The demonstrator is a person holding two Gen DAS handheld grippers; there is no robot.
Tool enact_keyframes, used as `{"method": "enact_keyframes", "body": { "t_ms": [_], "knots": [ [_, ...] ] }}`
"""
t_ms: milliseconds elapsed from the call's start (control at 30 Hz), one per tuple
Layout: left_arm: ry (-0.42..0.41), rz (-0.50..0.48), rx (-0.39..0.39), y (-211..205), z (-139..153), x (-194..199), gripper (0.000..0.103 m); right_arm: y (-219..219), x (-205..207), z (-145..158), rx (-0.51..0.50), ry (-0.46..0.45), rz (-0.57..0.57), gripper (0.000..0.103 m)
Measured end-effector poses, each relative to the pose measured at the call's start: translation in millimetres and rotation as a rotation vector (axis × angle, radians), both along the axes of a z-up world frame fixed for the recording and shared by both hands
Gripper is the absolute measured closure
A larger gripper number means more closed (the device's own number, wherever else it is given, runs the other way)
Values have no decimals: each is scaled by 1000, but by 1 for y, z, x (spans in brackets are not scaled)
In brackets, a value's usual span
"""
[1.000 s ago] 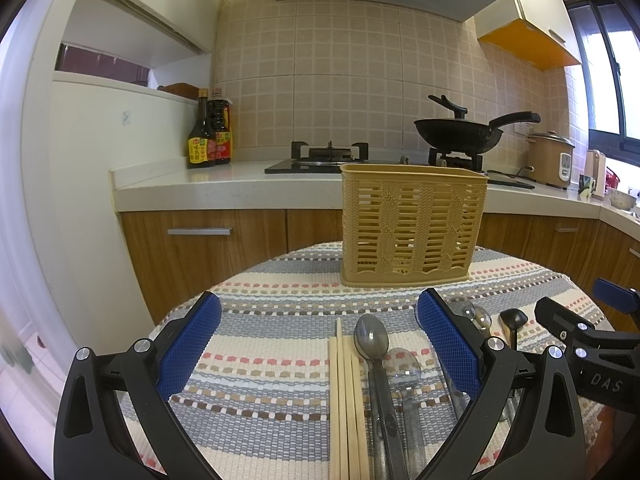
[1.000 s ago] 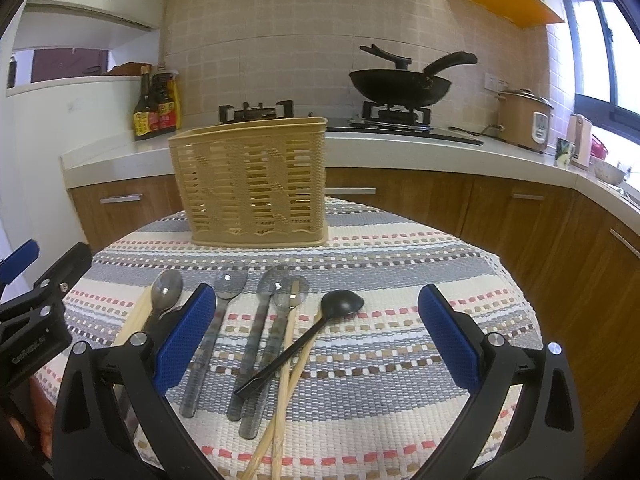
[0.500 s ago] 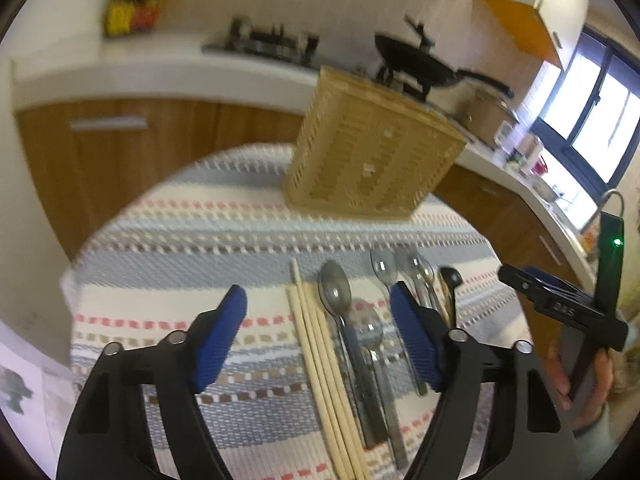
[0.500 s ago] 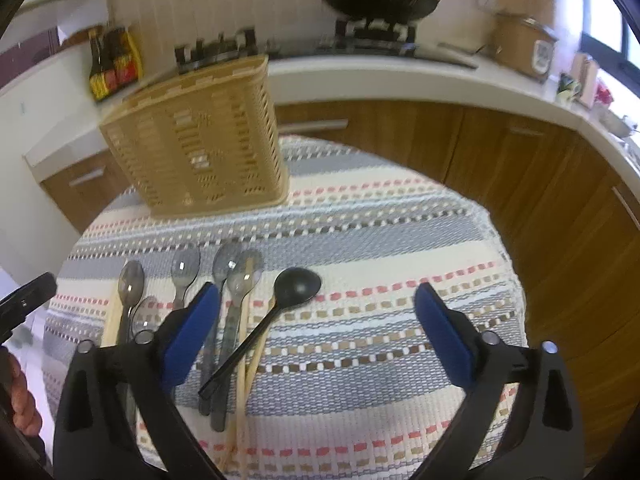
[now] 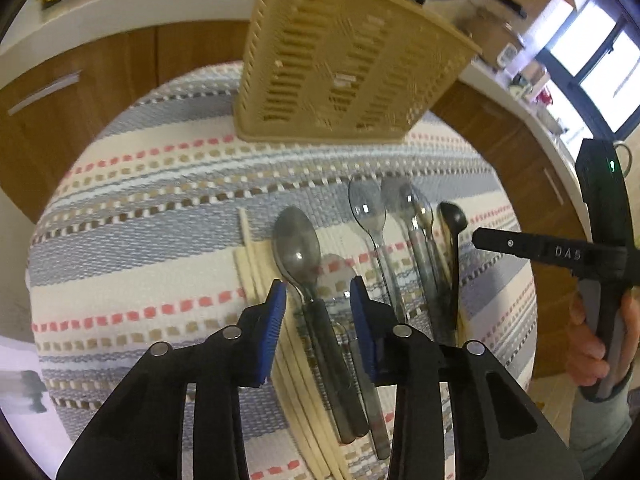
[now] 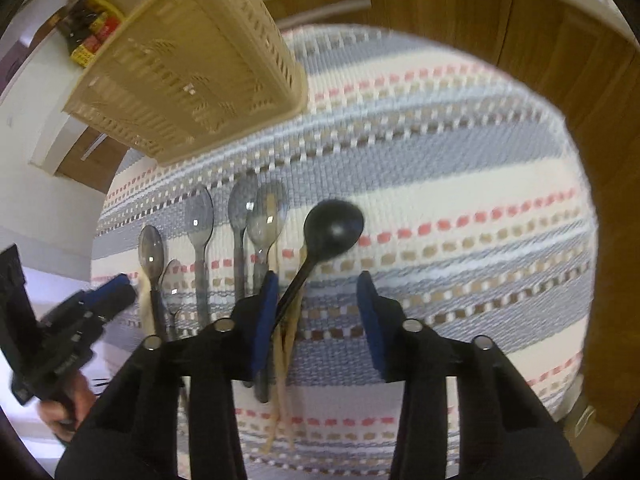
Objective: Organize utensils
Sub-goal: 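Grasp a clear spoon with the left tool while the right tool grasps the black spoon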
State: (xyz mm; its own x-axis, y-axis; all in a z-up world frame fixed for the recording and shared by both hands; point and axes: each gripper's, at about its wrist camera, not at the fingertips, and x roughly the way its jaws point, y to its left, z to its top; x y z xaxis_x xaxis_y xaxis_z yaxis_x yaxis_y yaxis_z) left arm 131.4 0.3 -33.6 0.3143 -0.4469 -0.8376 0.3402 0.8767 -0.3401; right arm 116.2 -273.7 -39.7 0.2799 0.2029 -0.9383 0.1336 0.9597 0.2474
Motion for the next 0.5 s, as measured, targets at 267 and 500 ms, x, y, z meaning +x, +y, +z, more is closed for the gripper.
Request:
{"method": "enact_keyframes", "body": {
  "t_ms": [267, 500],
  "knots": [
    [55, -27, 28, -16, -12, 11, 75, 17, 23, -24, -19, 82, -5, 76],
    [35, -34, 141, -37, -16, 11, 82, 39, 30, -30, -144, 63, 64, 91]
  ]
}}
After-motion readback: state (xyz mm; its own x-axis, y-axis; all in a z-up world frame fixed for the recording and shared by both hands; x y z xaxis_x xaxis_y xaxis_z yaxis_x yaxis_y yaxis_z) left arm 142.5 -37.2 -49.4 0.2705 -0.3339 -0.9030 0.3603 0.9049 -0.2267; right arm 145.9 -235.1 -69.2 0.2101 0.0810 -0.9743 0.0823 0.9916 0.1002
